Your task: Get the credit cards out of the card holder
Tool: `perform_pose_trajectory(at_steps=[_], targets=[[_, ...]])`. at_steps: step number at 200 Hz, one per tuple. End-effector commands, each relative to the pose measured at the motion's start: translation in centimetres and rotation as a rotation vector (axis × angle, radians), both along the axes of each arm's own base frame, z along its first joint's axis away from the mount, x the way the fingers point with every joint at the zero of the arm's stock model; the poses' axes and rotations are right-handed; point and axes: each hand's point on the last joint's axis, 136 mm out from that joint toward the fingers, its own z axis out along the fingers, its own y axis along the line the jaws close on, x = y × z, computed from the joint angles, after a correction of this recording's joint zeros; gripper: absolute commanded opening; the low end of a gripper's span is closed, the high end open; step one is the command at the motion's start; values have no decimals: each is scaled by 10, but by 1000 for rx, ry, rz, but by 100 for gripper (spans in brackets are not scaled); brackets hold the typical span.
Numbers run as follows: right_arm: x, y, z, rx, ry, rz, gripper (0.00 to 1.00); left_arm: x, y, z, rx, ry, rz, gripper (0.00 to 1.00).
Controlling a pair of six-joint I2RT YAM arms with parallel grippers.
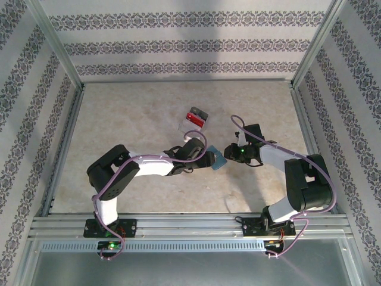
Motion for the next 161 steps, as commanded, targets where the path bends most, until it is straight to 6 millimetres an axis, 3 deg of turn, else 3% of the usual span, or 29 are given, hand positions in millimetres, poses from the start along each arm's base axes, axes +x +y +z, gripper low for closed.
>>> perform_pose_trajectory(at_steps=[1, 66, 111, 161], targets=[[-4, 8, -1, 26, 5, 25, 29, 1, -19, 3, -46, -7, -11, 65], [-13, 20, -12, 51, 41, 51, 26, 9, -38, 16, -110, -74, -34, 60], [-16, 27, -11, 63, 50, 52, 25, 17, -35, 29, -143, -161, -16, 57], [-19, 30, -17, 92, 70, 35, 25, 21, -38, 26, -176, -190, -9, 50]])
